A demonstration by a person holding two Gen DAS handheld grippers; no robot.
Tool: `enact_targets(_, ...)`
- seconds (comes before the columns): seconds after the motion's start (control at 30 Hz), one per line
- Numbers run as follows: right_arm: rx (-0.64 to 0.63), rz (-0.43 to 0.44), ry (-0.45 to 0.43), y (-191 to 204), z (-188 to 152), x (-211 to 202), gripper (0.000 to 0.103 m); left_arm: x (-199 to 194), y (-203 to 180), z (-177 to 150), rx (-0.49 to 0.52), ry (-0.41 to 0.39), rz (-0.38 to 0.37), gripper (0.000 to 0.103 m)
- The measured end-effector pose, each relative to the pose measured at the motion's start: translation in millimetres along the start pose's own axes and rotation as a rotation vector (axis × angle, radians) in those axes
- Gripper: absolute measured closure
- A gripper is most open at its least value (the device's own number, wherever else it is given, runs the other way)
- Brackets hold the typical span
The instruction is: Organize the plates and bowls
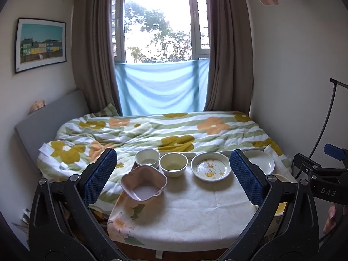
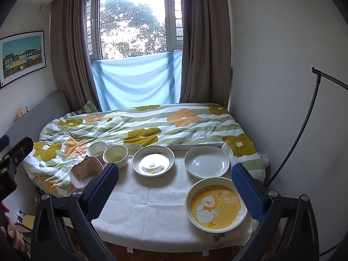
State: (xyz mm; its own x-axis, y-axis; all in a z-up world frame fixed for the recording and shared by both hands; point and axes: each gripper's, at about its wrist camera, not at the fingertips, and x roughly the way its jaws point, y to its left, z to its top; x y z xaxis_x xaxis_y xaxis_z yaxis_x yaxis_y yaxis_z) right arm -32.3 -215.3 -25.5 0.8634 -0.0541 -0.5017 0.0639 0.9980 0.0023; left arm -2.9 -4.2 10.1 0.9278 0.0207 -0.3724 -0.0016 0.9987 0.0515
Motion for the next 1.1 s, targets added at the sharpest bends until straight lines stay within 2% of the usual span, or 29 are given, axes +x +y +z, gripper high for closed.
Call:
enact_targets(0.77,-0.012,0.010,0.003,-1,0,-4,0.000,-8,-4,1,0.011,-0.001,0.001,0.000)
enact_targets(0.97,0.033,0.001,0.054,-15,-4,2,0.000,14,-17,0,0.056,0.077,-0.078,0.000)
enact_targets(1.1,0.082,-0.057,0.110,-36,-17,9,0.000,42,-40,-7,0.118,0.145,-0.187,0.000)
